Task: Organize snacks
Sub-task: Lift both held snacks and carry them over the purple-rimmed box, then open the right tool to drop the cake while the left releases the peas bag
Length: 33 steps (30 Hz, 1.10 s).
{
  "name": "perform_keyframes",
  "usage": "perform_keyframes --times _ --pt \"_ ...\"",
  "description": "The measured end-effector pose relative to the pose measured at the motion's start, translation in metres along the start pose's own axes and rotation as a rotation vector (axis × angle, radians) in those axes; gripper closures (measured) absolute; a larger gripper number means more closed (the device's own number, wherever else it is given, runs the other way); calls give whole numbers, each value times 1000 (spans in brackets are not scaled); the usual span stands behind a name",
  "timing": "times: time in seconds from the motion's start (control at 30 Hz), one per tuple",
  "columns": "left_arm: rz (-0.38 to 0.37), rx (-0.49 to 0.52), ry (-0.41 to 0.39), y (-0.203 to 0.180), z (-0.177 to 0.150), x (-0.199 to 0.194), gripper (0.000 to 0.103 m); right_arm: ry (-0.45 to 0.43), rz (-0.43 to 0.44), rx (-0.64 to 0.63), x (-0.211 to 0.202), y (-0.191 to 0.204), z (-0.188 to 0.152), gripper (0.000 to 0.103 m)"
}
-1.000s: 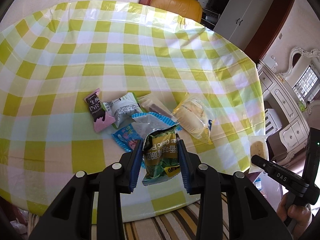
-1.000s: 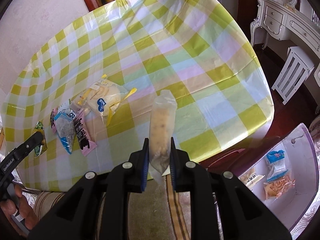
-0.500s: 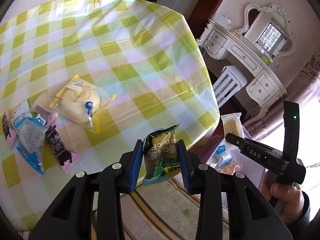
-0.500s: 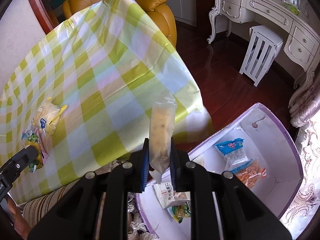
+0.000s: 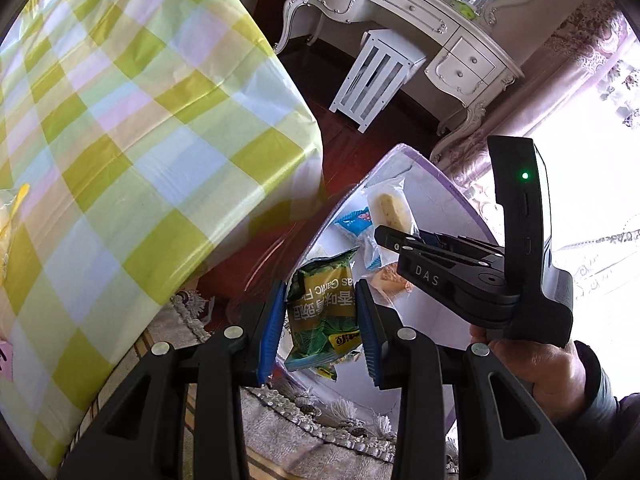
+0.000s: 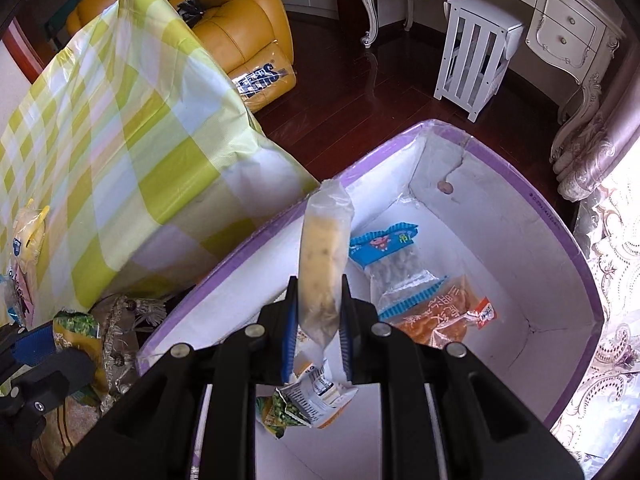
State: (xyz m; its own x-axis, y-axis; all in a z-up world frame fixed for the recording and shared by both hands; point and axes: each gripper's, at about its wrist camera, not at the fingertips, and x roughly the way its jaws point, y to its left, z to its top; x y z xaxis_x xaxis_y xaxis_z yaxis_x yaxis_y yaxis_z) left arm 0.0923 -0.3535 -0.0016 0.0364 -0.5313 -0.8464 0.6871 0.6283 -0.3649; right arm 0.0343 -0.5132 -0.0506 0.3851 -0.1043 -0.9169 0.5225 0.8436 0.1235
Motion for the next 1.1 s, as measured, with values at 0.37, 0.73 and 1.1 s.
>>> perform_keyframes --times 0.37,0.73,1.1 --pt "-1 25 96 -16 8 33 68 67 12 14 26 -9 -7 84" --pt "-9 4 99 -12 8 35 57 50 -1 27 19 -14 -3 75" --pt "16 -3 13 -6 9 12 55 3 -8 22 3 -6 -1 63"
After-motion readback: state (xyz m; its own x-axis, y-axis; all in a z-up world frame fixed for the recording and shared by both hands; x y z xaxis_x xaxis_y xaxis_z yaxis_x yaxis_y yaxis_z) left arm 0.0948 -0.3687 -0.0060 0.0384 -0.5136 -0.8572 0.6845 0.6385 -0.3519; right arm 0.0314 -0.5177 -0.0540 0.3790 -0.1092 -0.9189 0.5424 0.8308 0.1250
